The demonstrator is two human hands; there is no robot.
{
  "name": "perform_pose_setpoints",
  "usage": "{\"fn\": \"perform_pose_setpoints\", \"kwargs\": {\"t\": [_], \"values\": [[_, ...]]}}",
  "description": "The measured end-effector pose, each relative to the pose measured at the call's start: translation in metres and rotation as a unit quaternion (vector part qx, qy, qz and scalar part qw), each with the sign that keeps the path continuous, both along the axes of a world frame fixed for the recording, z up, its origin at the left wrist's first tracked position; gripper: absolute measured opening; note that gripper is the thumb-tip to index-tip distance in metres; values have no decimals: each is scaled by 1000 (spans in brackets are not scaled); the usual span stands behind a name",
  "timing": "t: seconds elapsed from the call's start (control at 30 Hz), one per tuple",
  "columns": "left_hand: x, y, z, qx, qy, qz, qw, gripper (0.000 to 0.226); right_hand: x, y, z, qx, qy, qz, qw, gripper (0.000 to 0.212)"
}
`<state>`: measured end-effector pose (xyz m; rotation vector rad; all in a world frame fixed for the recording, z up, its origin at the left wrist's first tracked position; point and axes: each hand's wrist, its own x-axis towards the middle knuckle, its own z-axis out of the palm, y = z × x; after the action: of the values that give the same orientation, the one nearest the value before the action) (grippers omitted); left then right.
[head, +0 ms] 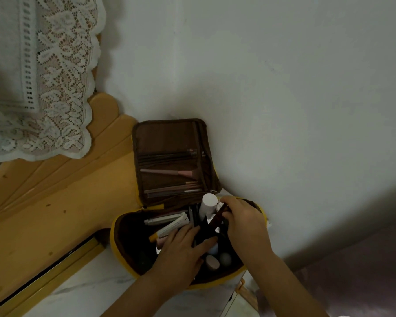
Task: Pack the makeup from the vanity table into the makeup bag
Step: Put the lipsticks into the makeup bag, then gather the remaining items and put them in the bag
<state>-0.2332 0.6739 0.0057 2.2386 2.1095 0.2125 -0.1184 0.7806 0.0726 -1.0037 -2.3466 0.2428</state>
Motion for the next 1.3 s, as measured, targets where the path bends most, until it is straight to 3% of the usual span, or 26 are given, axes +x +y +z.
{"fn": "perform_pose_setpoints", "kwargs": {"t": [0.17, 0.33, 0.47, 0.6, 0.8, 1.0, 1.3], "values": [[0, 0, 1, 1, 9, 0, 1000, 79, -5, -11, -24, -35, -49, 40, 997, 33], [2, -2, 5, -8, -14, 29, 999, 47, -14, -13, -32, -27, -174, 69, 982, 50], [1, -3, 7, -58, -31, 38, 997, 49, -22, -6, -26, -29, -183, 82, 979, 44], [-1, -5, 9, -66, -89, 43, 993, 54, -17, 2, -30, 35, -230, 129, 964, 31], [-7, -8, 19, -67, -134, 70, 986, 64, -10, 9, -17, 65, -274, 134, 950, 38], [-14, -22, 33, -66, -142, 148, 977, 46, 2, 0, -4, -70, -194, 94, 974, 30], [7, -73, 56, -42, -186, 257, 947, 29, 21, -40, 2, -218, -233, 235, 918, 29]]}}
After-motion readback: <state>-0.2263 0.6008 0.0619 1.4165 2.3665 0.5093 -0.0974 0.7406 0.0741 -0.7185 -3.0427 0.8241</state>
